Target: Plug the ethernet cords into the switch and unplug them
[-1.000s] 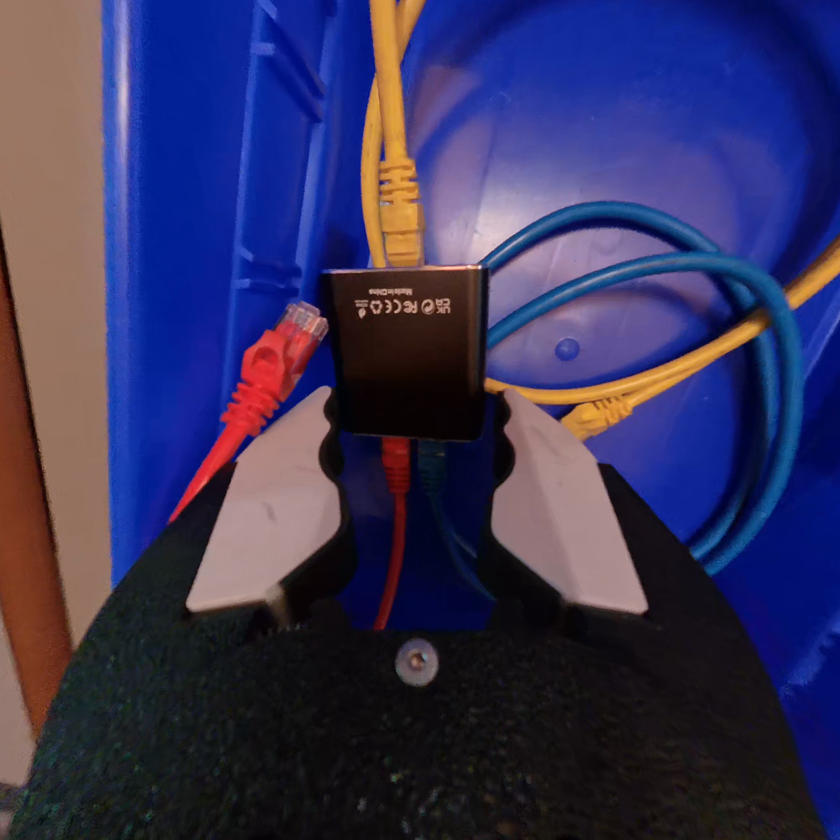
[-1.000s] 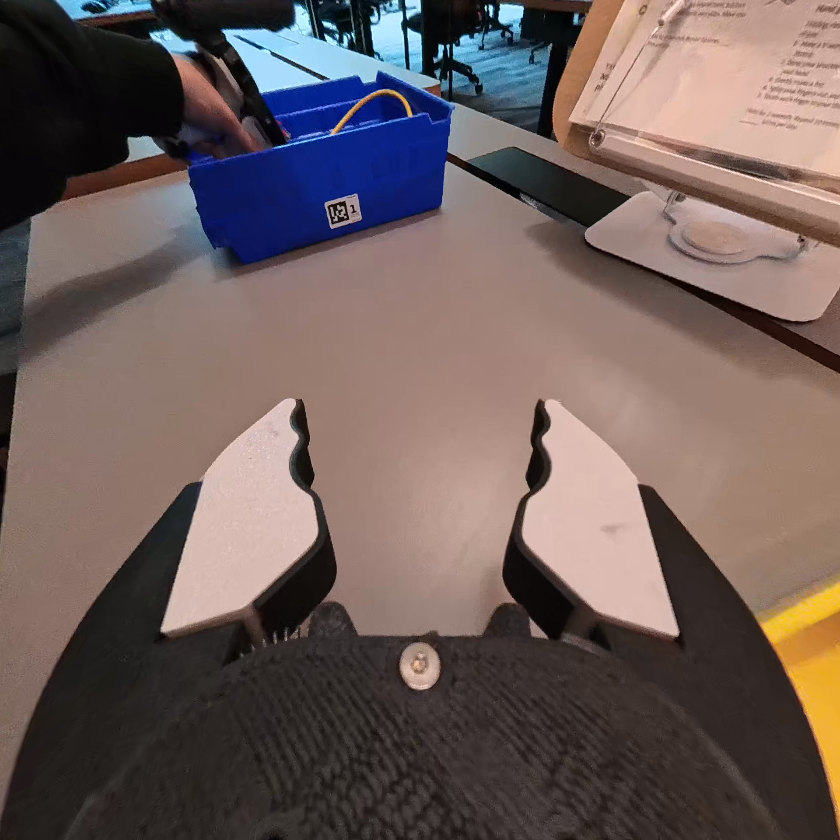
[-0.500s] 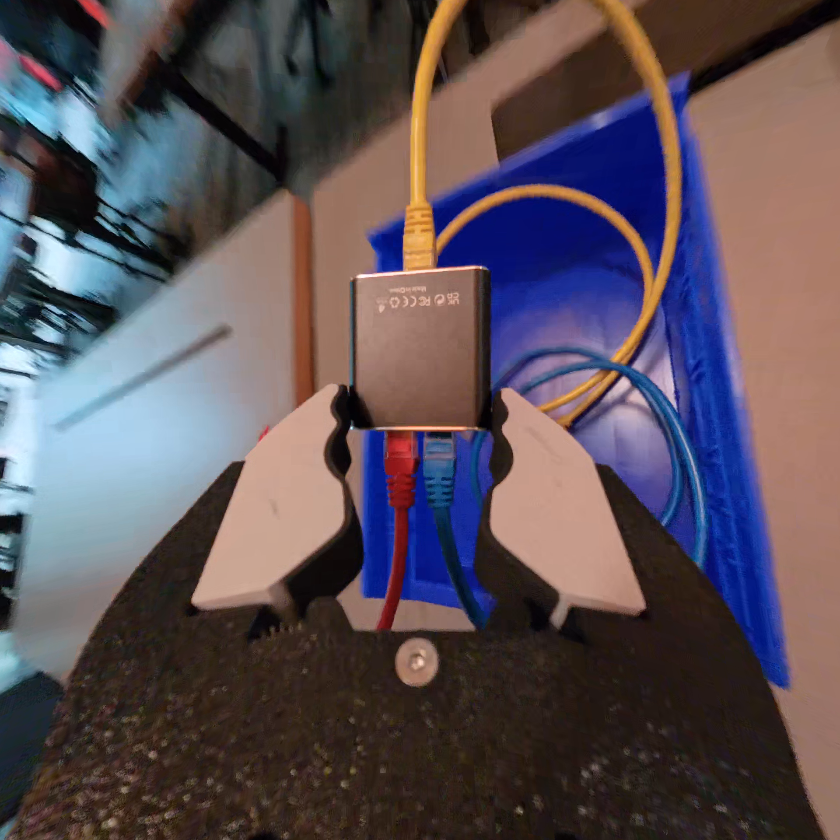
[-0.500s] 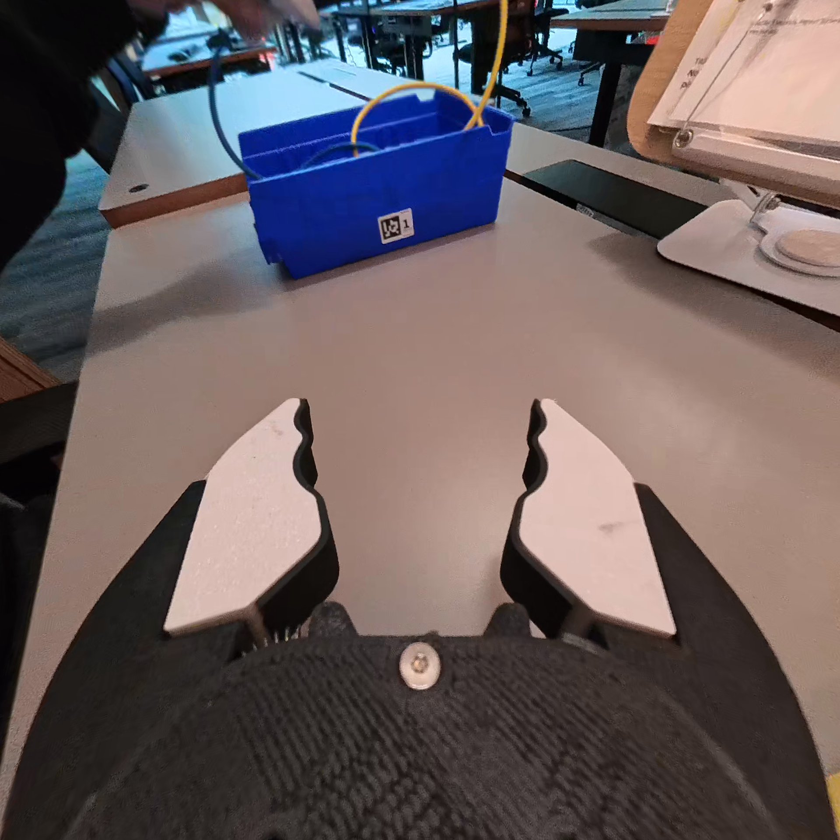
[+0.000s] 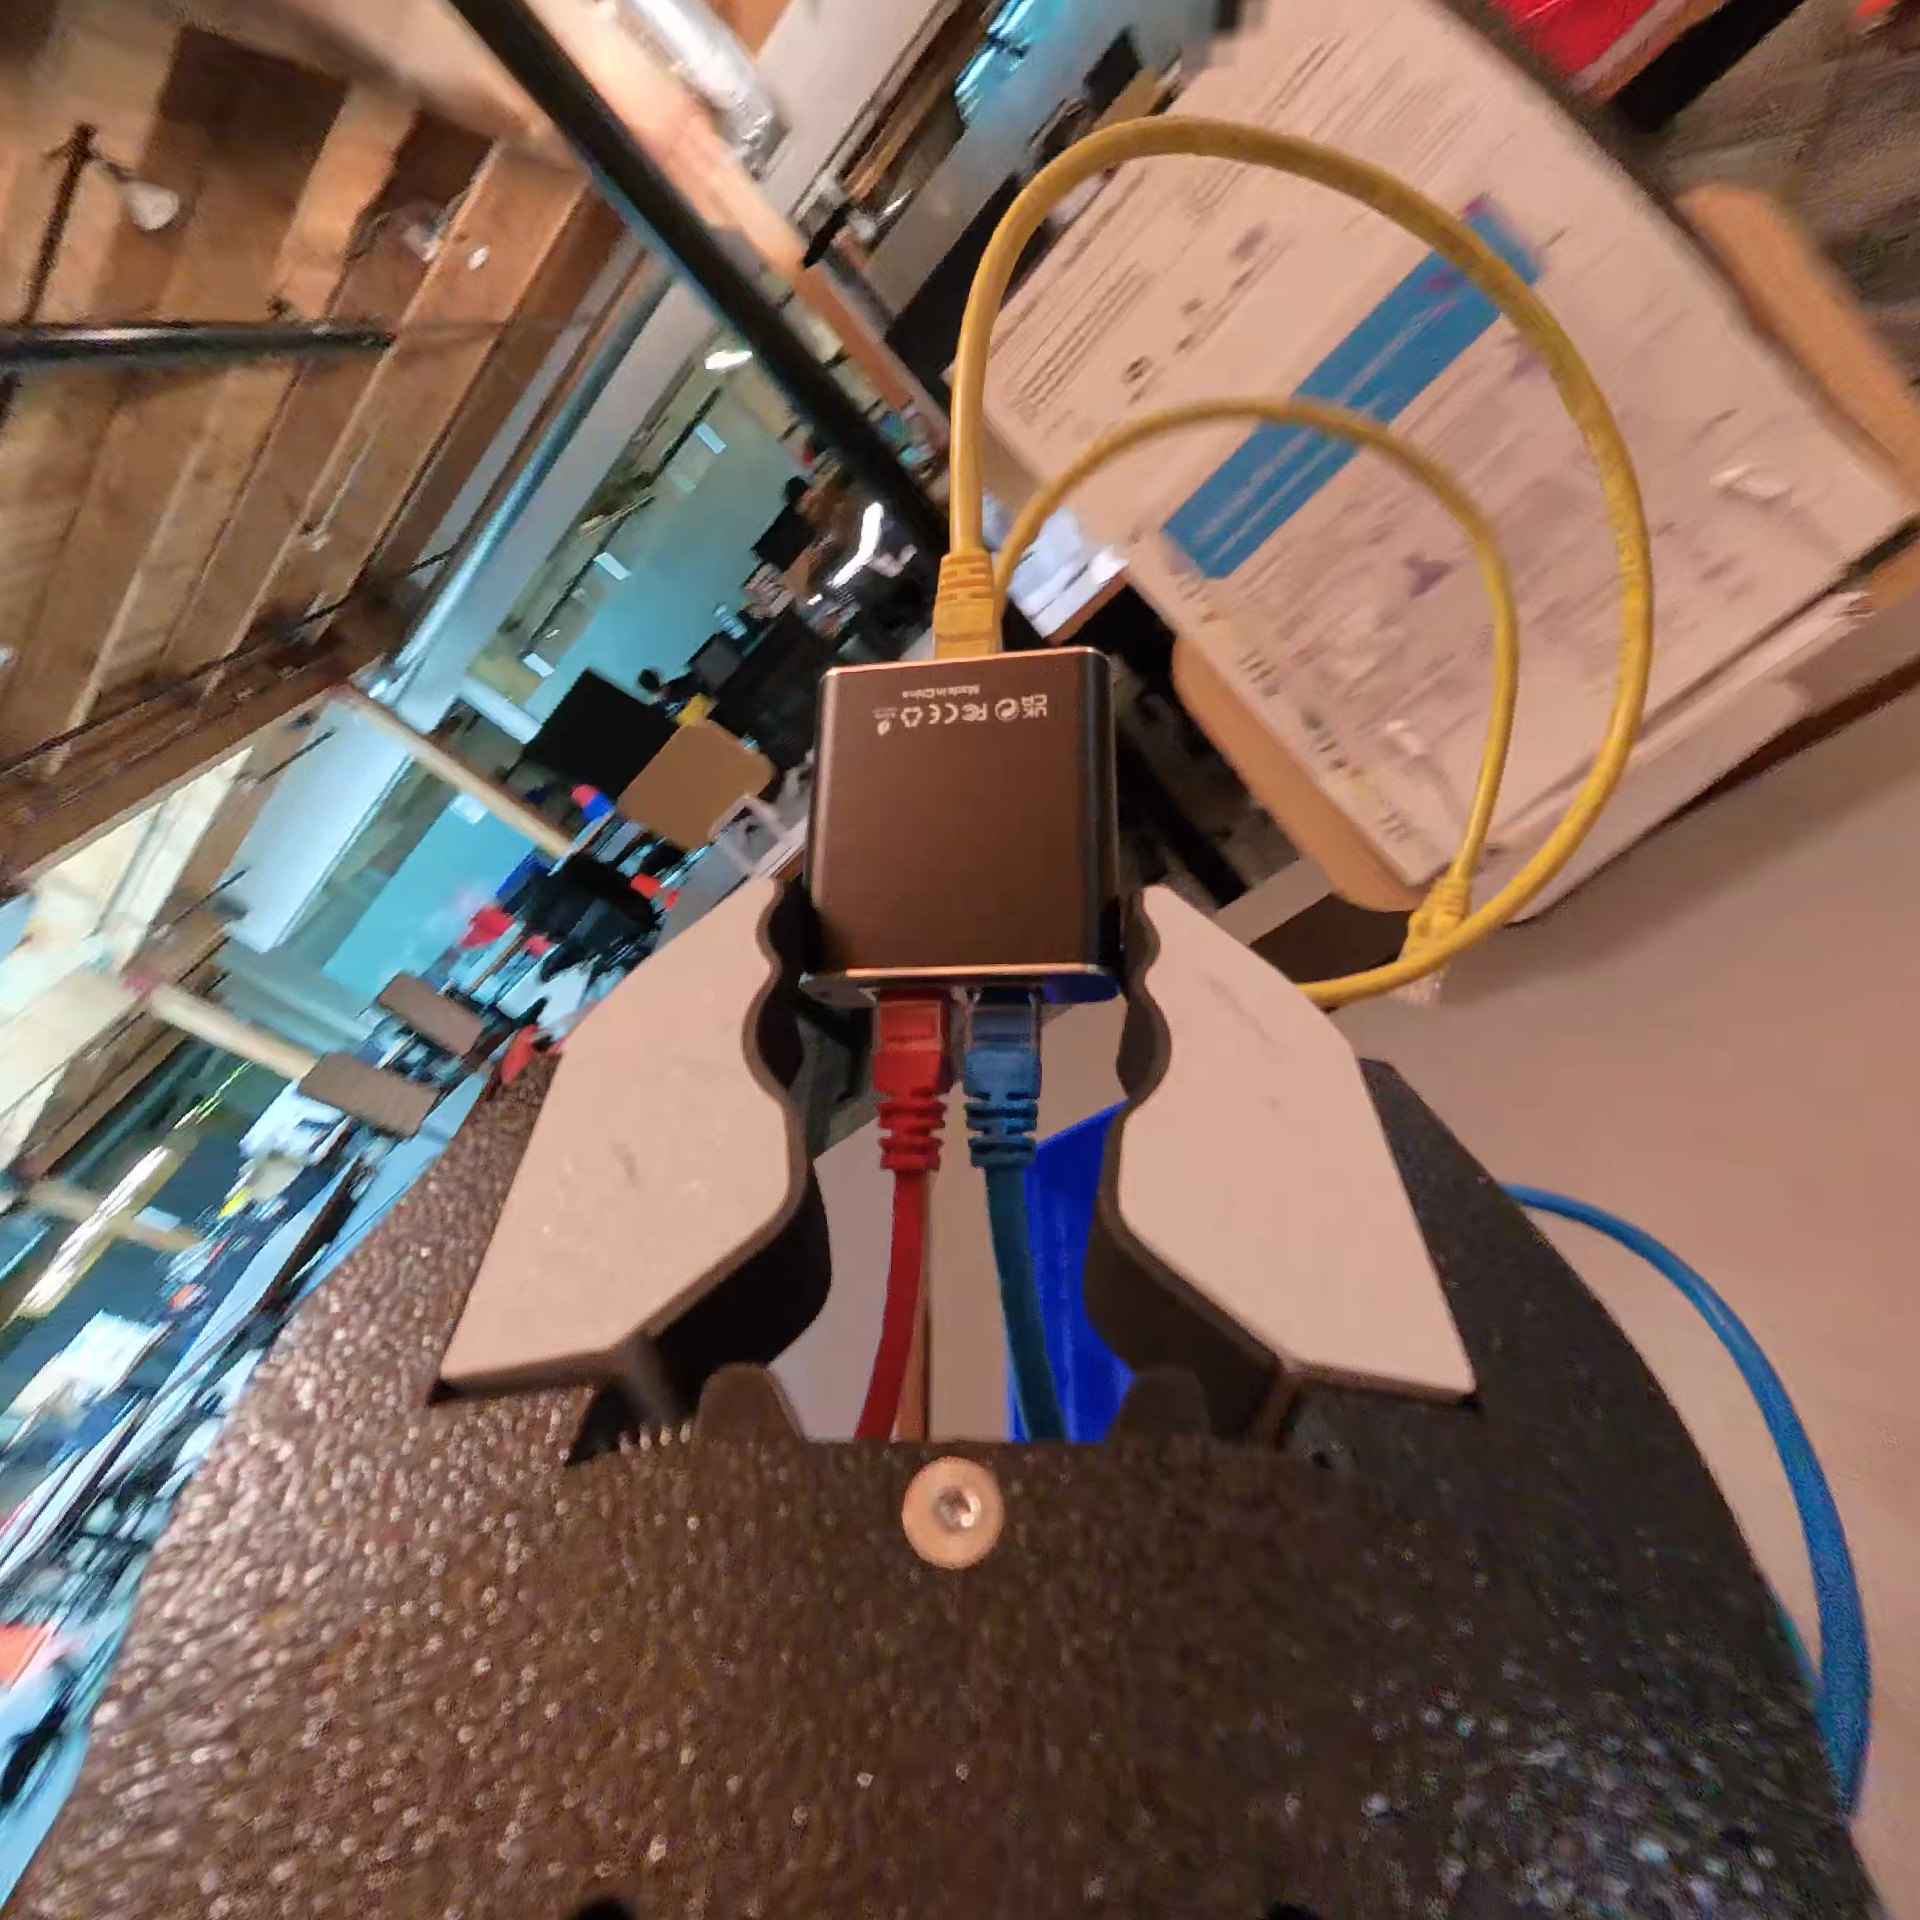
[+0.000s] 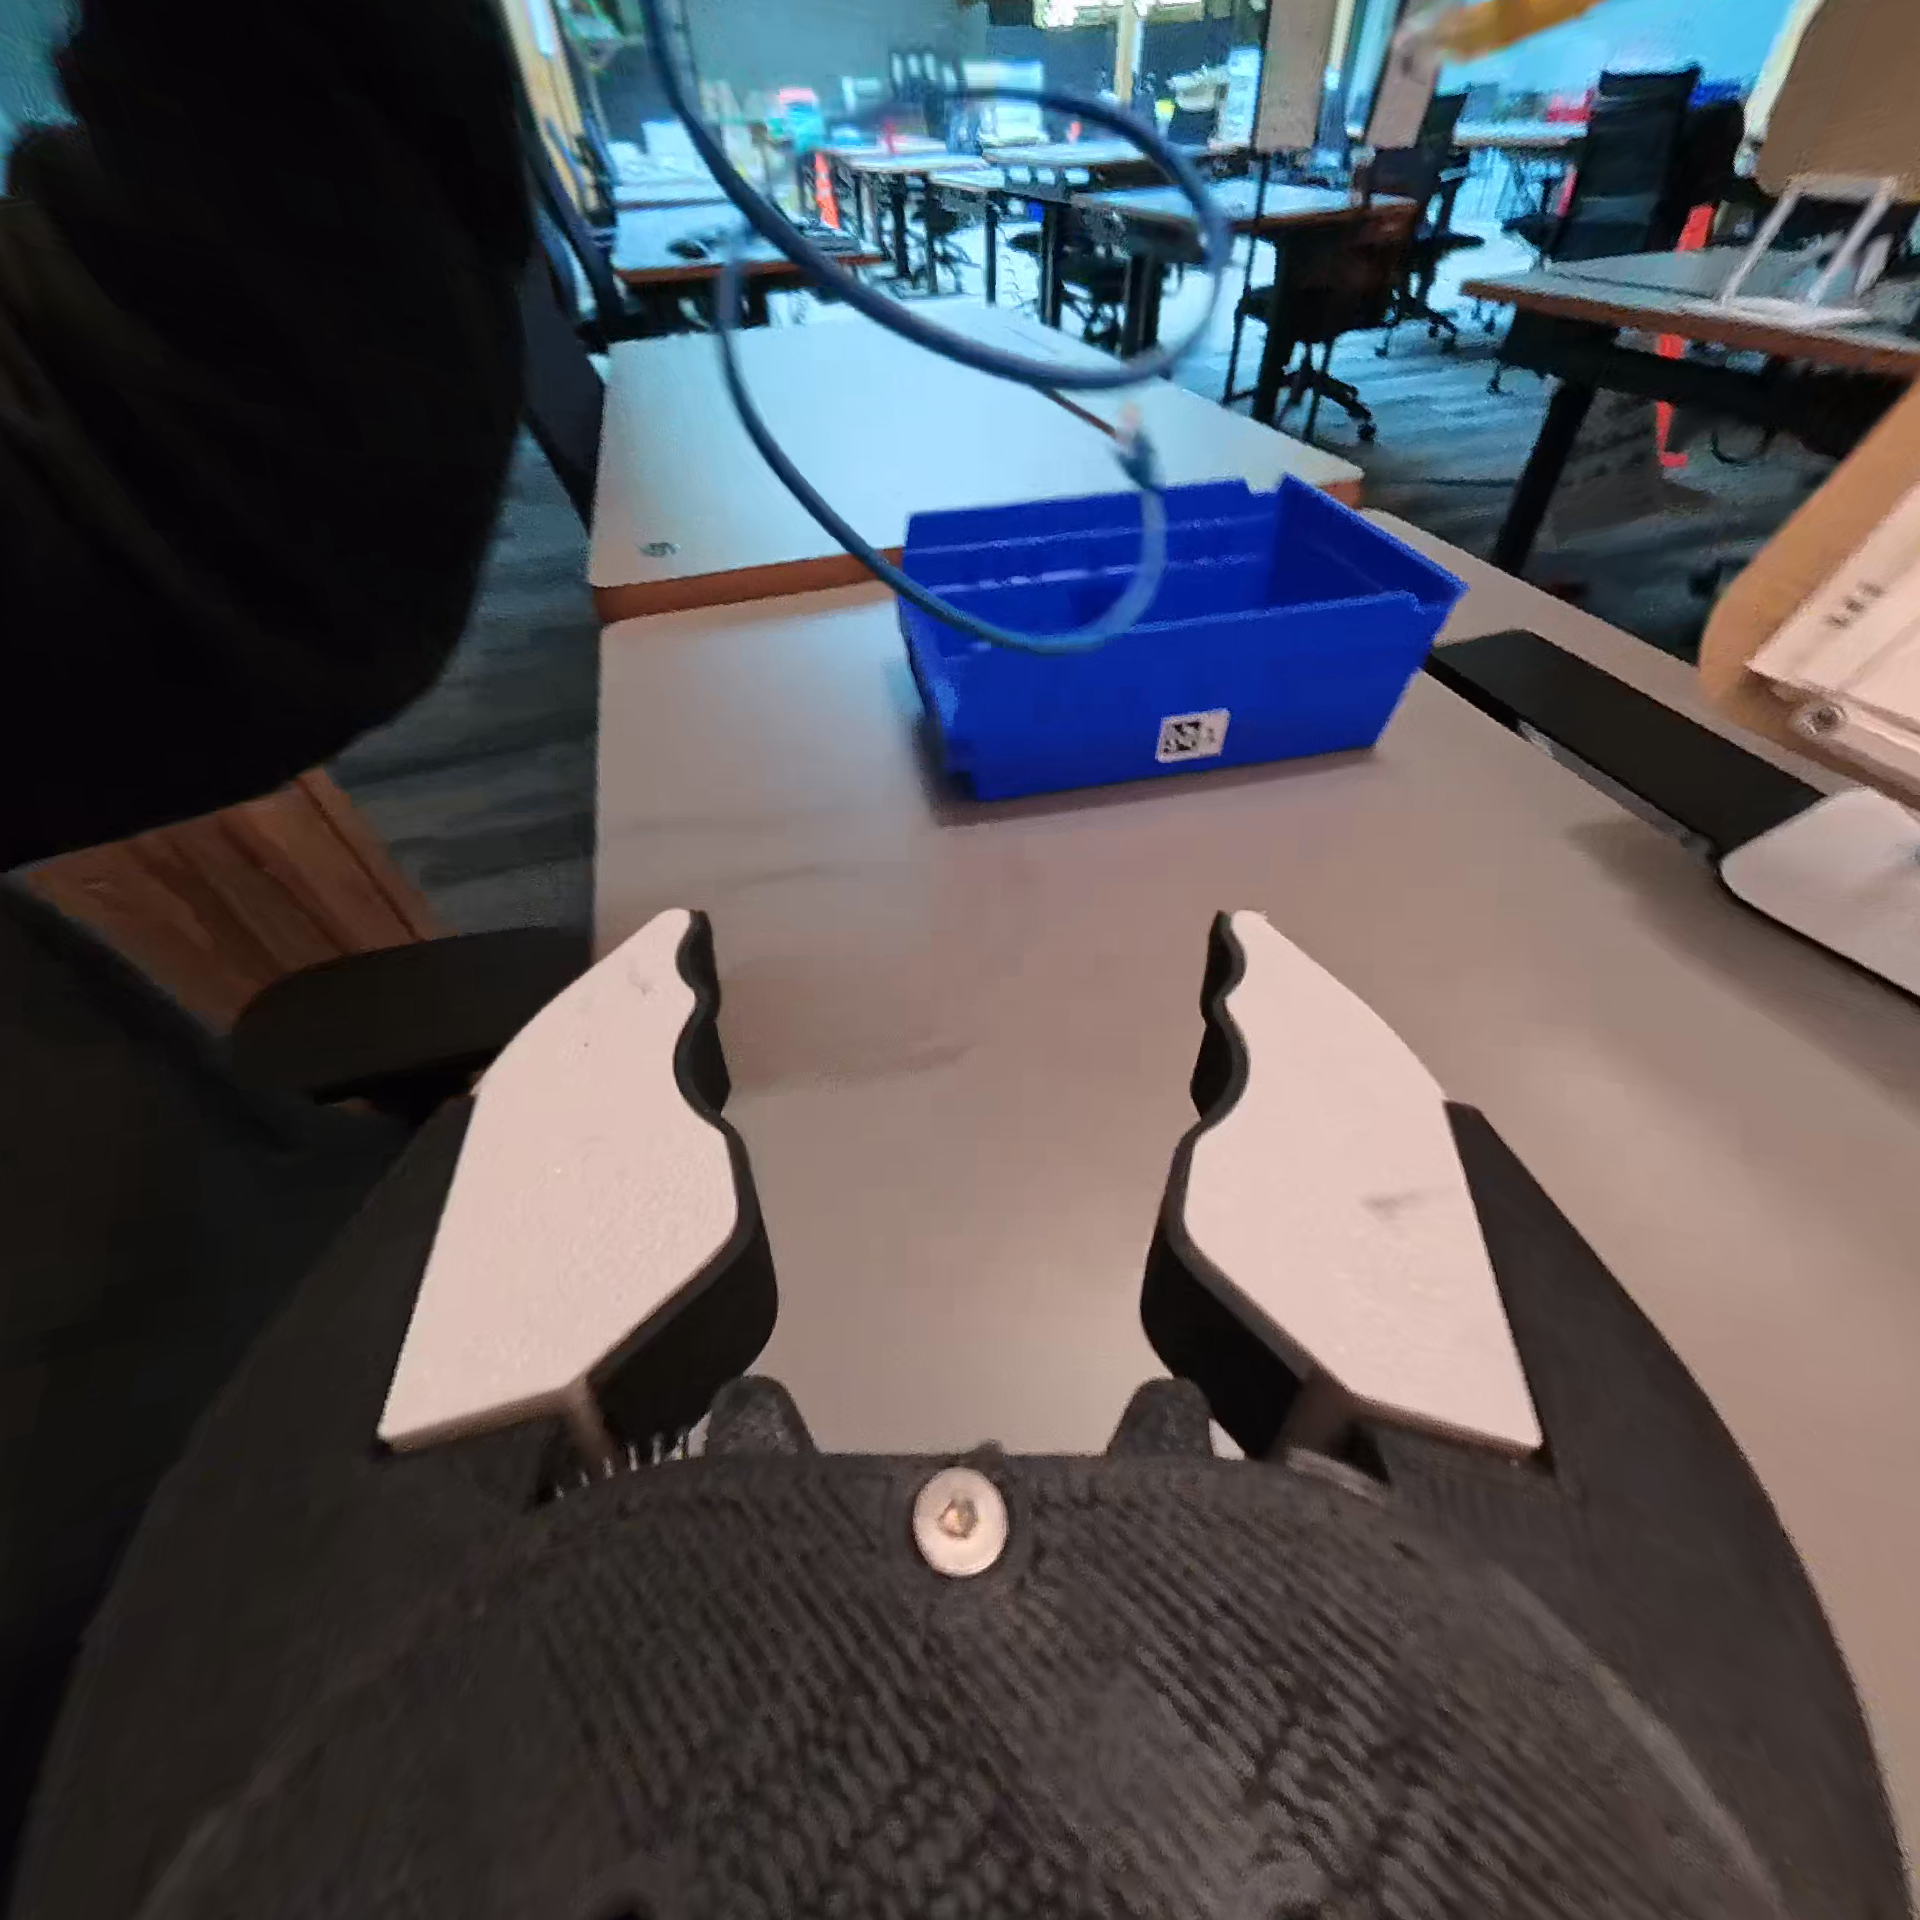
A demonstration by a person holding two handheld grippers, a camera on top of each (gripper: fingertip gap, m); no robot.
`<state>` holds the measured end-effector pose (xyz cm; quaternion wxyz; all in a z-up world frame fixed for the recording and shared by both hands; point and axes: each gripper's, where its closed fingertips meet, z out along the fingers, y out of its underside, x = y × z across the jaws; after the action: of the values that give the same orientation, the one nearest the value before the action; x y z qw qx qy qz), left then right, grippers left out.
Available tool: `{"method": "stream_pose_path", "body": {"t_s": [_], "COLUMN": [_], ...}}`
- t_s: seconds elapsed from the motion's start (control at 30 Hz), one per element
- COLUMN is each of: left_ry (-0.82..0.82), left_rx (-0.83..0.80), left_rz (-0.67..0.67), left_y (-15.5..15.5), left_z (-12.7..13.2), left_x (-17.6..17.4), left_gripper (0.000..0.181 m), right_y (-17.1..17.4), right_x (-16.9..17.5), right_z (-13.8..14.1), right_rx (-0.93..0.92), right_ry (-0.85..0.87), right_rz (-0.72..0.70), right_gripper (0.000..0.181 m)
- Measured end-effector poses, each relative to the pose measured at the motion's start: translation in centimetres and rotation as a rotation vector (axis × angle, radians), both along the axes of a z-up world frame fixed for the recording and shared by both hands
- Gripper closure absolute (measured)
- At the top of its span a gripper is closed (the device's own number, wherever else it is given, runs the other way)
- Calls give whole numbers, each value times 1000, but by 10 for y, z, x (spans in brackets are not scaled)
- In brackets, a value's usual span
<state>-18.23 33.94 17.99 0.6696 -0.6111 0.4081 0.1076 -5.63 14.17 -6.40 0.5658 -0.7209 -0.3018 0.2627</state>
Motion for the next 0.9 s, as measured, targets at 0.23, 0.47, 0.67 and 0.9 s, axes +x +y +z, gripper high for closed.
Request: {"method": "stream_pose_path", "body": {"t_s": [0.23, 0.47, 0.67, 0.9], "left_ry": [92, 167, 314, 254], "left_rx": [-128, -31, 112, -11], "left_rz": [-360, -606, -744, -923], "left_y": [-68, -119, -154, -155], "left_z": [-87, -210, -271, -290], "left_x": [98, 161, 180, 180], "left_gripper": [123, 123, 123, 123], "right_y": [-33, 22, 39, 41], "right_x": [6, 63, 61, 53], "right_z": [61, 11, -28, -44], "right_rx": [138, -148, -298, -402], "right_ry": [285, 669, 765, 862], "right_rz": [-34, -124, -21, 89], "right_gripper": [94, 96, 127, 159]}}
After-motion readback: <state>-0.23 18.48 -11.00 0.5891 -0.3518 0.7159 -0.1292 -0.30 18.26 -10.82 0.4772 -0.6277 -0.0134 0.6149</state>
